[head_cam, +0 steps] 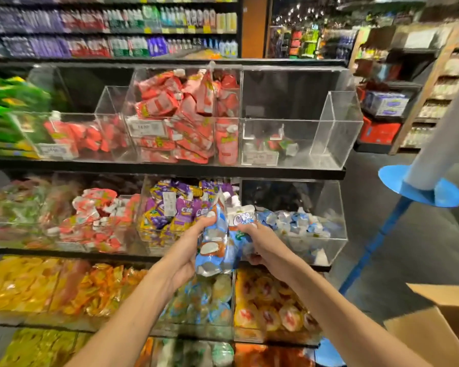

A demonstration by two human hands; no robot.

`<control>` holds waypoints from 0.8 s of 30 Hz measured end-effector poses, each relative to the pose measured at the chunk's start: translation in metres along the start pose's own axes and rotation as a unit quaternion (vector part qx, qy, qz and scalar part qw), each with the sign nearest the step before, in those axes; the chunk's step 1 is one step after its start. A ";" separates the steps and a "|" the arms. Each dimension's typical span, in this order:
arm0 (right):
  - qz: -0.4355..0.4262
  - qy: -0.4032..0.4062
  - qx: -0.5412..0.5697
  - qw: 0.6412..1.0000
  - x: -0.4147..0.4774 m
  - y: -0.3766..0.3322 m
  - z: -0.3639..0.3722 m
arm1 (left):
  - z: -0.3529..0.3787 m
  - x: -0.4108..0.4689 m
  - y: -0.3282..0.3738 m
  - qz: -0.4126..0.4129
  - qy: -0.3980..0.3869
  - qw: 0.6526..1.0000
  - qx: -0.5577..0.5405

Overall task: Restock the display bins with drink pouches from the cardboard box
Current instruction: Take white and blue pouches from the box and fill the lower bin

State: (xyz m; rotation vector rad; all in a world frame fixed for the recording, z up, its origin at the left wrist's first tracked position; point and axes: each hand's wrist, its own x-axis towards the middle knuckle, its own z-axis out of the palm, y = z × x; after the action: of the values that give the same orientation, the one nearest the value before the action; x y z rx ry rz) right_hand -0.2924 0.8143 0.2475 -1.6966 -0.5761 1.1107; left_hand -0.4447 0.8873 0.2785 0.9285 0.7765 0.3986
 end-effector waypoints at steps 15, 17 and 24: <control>0.005 0.160 0.078 0.984 0.011 0.025 -0.044 | 0.009 0.069 -0.002 -0.061 -0.128 0.989 0.031; 0.000 0.149 0.092 0.985 0.014 0.022 -0.058 | 0.029 0.077 -0.004 -0.054 -0.143 0.987 0.042; -0.013 0.107 0.133 0.985 0.046 0.024 -0.130 | 0.067 0.112 -0.012 -0.055 -0.036 0.996 0.059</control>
State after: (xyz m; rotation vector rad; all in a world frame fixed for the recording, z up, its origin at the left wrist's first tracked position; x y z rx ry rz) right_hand -0.1604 0.7794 0.2191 -1.5445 -0.2979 0.9272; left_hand -0.3204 0.9112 0.2455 0.9995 0.7865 0.2238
